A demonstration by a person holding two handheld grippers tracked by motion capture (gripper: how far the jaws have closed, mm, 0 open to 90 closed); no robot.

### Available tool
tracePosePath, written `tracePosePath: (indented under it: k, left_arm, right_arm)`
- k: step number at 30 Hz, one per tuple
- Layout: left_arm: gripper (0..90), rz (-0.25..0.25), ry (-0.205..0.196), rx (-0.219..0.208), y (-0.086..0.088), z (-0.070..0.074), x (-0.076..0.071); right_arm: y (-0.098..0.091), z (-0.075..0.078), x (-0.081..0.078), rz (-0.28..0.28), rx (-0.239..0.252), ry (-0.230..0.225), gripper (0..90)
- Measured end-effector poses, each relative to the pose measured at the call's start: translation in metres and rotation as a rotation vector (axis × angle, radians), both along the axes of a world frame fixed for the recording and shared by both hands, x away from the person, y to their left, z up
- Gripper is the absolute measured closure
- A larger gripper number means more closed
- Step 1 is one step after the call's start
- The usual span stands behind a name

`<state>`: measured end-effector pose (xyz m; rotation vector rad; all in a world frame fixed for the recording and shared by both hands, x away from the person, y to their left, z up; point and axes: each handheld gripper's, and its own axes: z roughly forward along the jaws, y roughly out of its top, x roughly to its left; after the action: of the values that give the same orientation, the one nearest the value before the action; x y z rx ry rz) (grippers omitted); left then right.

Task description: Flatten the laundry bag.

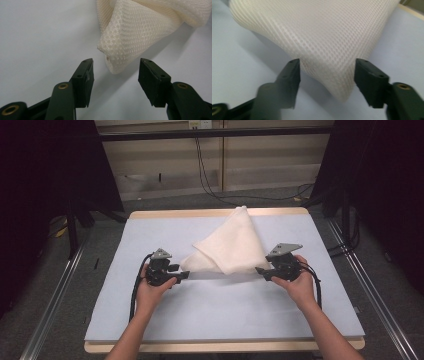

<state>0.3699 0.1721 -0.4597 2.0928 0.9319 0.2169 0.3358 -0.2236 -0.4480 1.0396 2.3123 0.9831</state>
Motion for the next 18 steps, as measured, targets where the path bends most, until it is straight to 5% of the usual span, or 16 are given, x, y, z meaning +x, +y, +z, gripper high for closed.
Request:
tracePosePath:
  k: [2,4,7,13,18]
  left_arm:
    - [48.2,-0.018,-0.011,0.012,-0.002,0.0,0.001]
    - [49.5,-0.029,-0.008,-0.003,-0.006,0.0,0.001]
    - [53.0,-0.03,-0.013,-0.008,-0.01,0.001,0.001]
    - [69.7,-0.042,0.0,-0.009,-0.014,0.004,0.002]
    - [79.8,-0.045,0.011,-0.014,-0.014,0.004,0.002]
  right_arm:
    - [0.0,0.0,0.001,0.003,0.037,0.018,31.8]
    - [0.001,0.004,0.0,0.001,-0.003,-0.005,31.4]
    - [0.004,0.009,0.0,0.022,0.004,-0.023,30.9]
    - [0.023,0.013,0.002,0.042,-0.055,-0.064,31.8]
    - [0.033,0.012,0.006,0.042,-0.089,-0.057,29.2]
